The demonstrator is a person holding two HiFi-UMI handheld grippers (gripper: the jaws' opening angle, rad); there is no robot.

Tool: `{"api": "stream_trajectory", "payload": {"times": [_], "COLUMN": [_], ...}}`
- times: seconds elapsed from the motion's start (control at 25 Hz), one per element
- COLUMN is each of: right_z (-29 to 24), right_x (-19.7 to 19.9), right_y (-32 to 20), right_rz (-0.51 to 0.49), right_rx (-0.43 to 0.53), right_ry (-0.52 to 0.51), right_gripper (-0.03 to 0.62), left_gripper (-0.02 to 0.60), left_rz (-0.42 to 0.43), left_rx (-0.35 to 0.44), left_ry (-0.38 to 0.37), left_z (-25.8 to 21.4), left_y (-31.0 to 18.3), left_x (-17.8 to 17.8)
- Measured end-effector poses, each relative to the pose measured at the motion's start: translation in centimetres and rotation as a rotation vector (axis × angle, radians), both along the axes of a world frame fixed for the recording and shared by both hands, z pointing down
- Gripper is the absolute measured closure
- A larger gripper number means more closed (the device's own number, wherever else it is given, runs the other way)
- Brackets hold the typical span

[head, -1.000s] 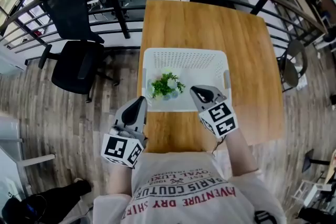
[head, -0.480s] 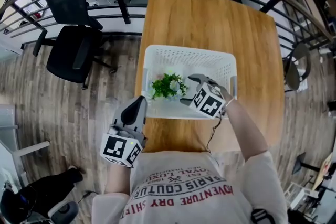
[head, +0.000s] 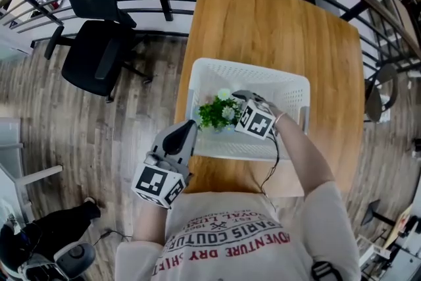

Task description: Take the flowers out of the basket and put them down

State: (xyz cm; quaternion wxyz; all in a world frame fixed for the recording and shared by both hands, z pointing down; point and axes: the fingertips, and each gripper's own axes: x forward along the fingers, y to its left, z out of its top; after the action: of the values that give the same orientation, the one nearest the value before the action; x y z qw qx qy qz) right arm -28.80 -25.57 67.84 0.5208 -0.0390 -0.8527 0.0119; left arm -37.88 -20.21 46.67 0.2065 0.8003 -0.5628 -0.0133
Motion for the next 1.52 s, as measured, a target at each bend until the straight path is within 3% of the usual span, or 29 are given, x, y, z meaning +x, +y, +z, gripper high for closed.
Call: {"api": "stream_trajectory", "payload": {"times": [0.16,0.32,0.56,0.84,1.24,1.52], "right_z": [1.3,2.0,3.3,3.5,3.1,-0.3], "right_x": [-0.9,-1.7,-2.4,-2.7,-2.4,-1.1], "right_y": [-0.2,-0.3,-0.1,-0.1,0.2,-0.9], "right_rz": [-0.066,-0.065,-0.093,-0.083,-0.045,0.028], "right_rx": [0.061,0.042,0.052,0.062,0.067,0.088], "right_ry": [0.012,0.007,0.009,-0.028,0.01,-0.018], "right_gripper": [0.143,0.143,0.143,0.141,0.137,0.137], "left_gripper": [0.555,0.557,0.557,0.557,0.557,0.557], "left_rz": [0.007,0.019,0.063,0.033,0.044,-0.027], "left_rx": [-0.023,-0.042,-0.043,-0.053,-0.049,-0.016], "left_ry": [0.056,0.104,-0.003,-0.043,0.008,-0.017], "left_z": [0.8,1.1,1.4,1.6,1.6,0.4], "left_y": [-0.4,-0.7,-0.7,-1.0,-0.7,-0.7], "left_x": [-0.2,-0.3,0.5,0.4,0.1,-1.5]}}
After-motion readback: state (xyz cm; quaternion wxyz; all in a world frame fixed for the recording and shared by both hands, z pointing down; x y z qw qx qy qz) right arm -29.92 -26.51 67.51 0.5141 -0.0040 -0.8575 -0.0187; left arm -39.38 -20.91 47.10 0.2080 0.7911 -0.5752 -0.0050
